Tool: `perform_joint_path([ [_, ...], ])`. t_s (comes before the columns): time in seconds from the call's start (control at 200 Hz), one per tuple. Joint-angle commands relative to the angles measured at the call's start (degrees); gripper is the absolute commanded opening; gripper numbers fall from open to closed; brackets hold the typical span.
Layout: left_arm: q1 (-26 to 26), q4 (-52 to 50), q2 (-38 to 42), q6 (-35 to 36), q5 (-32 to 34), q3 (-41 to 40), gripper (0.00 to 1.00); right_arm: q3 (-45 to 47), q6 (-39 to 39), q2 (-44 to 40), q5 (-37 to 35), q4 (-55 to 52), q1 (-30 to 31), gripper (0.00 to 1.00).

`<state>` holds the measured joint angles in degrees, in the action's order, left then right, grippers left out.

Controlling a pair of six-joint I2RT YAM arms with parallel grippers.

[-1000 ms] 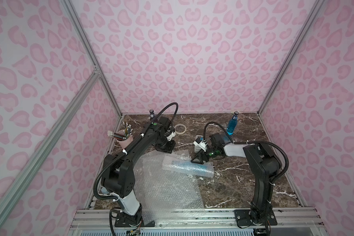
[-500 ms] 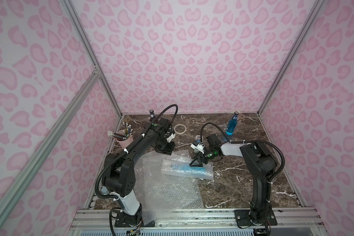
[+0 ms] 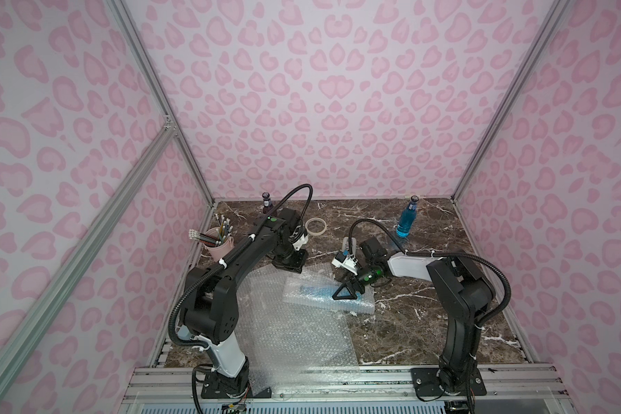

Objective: Wrap wine bottles in bubble wrap
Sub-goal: Adjust the bubble wrap on the bubble wrap.

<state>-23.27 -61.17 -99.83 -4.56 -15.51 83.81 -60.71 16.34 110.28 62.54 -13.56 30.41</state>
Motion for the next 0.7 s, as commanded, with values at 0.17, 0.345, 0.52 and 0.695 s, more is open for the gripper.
perform_joint_path([
  [0.17, 0.0, 0.3, 0.1, -0.2, -1.2, -0.1, 0.05, 1.1, 2.1, -3.0, -12.7, 0.1, 3.4, 0.75],
  [0.345, 0.1, 0.6, 1.0, -1.1, -3.2, -0.1, 0.05, 3.4, 2.3, -5.9, -19.0, 2.4, 6.0, 0.65],
  [0.52, 0.1, 0.3, 1.1, -2.0, -5.3, 0.3, 0.06, 6.7, 2.3, -10.1, -27.0, 6.3, 9.6, 0.50],
  [0.695, 0.0, 0.6, 1.3, -3.1, -7.1, 0.7, 0.06, 9.8, 2.2, -14.0, -32.7, 9.9, 11.2, 0.44],
])
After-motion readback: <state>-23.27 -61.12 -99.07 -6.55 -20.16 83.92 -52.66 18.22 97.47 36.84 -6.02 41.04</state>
